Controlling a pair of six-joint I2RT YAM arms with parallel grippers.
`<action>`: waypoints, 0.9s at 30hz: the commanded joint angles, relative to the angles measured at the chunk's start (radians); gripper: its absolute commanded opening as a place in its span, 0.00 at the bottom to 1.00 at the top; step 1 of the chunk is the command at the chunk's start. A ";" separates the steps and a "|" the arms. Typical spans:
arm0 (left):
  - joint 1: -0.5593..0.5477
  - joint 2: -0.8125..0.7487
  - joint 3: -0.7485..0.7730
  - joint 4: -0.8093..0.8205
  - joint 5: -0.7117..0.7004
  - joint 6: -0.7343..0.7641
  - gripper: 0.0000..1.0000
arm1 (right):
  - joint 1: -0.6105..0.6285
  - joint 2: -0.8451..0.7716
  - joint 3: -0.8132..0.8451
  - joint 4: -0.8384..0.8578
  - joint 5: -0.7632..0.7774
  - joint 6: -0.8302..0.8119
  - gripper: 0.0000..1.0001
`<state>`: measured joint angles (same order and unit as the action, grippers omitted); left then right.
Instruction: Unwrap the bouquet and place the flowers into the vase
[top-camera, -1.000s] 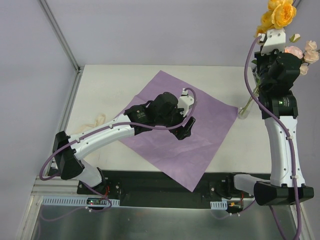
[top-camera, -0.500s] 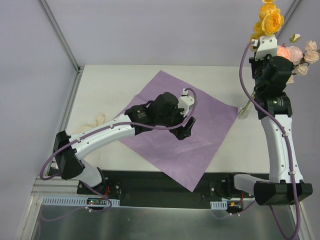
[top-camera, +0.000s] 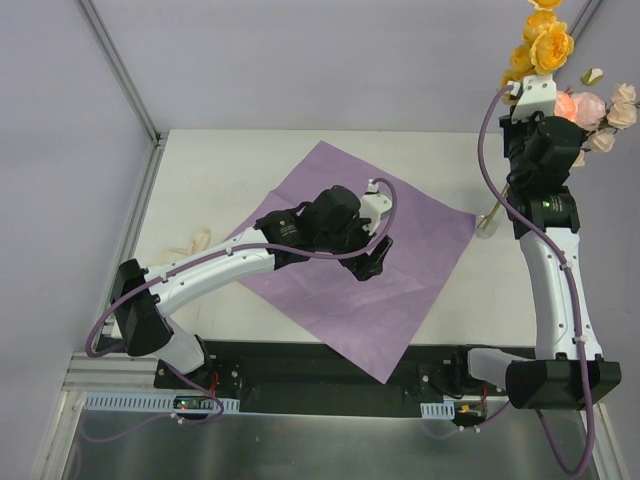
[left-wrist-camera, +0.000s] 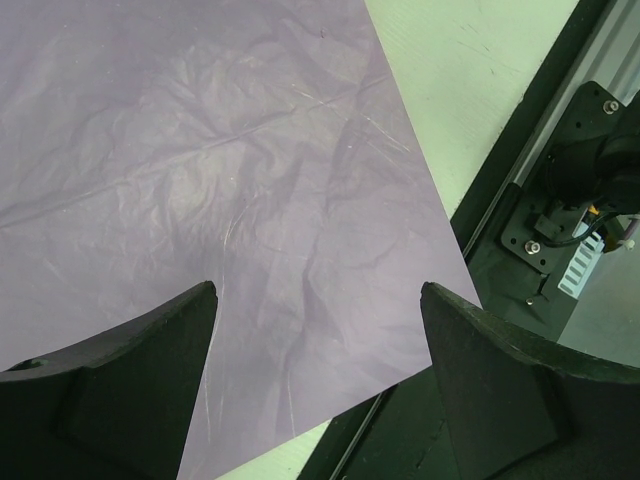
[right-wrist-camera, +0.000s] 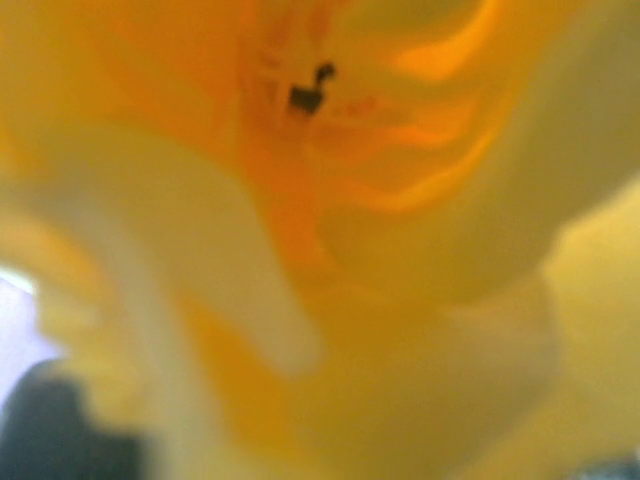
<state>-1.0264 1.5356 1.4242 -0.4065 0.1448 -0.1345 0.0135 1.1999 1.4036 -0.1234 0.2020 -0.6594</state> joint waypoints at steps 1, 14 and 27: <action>0.006 0.004 -0.007 0.011 -0.010 0.010 0.82 | -0.010 0.012 -0.014 0.050 -0.039 0.064 0.01; 0.005 0.023 -0.005 0.011 0.002 0.009 0.82 | -0.066 0.023 -0.060 0.044 -0.081 0.142 0.01; 0.005 0.015 -0.005 0.011 0.004 0.007 0.82 | -0.102 0.020 -0.176 0.103 -0.177 0.172 0.01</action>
<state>-1.0264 1.5578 1.4242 -0.4061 0.1478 -0.1345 -0.0669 1.2354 1.2407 -0.0837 0.1036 -0.5320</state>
